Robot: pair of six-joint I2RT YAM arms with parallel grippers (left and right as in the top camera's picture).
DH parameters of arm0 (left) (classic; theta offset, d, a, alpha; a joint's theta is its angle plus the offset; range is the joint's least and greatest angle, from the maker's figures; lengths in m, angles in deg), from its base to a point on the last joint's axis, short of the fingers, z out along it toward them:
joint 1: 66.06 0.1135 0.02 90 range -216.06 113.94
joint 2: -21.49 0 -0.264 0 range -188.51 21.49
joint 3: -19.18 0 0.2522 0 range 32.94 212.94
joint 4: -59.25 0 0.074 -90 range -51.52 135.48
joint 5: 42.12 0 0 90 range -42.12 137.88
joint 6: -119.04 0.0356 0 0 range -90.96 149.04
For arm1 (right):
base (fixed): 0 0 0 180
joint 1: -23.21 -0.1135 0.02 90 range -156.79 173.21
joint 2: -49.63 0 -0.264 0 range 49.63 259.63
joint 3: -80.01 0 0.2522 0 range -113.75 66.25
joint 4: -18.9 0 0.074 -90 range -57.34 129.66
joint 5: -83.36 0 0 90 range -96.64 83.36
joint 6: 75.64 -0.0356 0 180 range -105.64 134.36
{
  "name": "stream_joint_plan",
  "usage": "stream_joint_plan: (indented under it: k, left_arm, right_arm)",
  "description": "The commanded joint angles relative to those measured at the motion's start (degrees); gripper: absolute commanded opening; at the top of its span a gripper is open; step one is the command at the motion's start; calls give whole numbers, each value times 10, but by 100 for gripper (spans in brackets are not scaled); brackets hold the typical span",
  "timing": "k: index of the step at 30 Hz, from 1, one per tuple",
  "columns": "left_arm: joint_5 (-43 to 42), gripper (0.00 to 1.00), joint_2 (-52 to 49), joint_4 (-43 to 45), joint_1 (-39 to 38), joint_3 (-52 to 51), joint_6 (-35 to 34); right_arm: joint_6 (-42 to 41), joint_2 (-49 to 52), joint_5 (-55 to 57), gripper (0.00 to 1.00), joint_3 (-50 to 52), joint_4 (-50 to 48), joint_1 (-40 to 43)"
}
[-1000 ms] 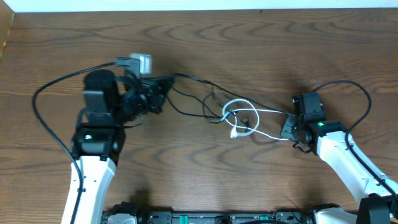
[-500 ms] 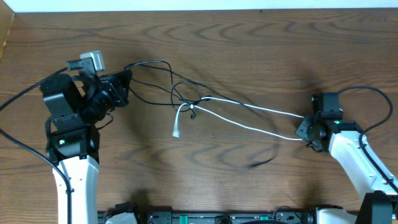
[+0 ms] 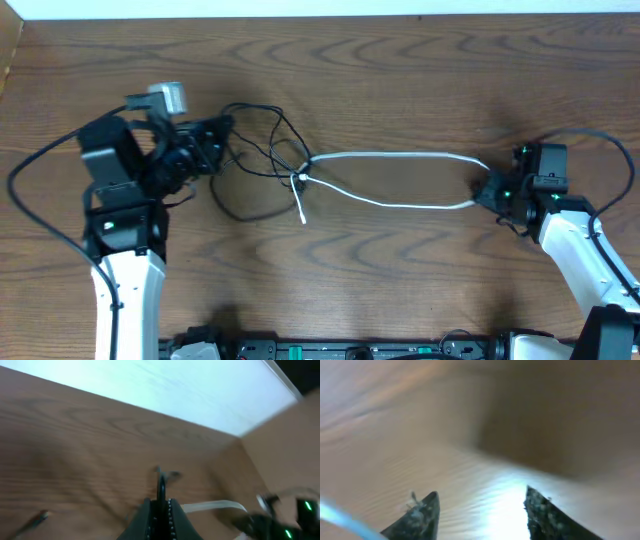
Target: Untangle cables
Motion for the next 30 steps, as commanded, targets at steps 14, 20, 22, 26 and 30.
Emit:
stream_joint_plan:
  k: [14, 20, 22, 26, 30]
  left_arm:
    - [7, 7, -98, 3, -205, 3, 6]
    - [-50, 7, -107, 37, -282, 3, 6]
    - [-105, 8, -107, 79, -301, 3, 6]
    - [-174, 8, -107, 158, -331, 3, 5]
    - [-169, 8, -108, 168, -344, 3, 3]
  right_arm:
    - [215, 0, -357, 71, 0, -21, -25]
    - [201, 0, -327, 72, 0, -22, -26]
    - [202, 0, -330, 73, 0, -22, -31]
    - [226, 0, -347, 76, 0, -25, -46]
    - [227, 0, -347, 79, 0, -39, -66]
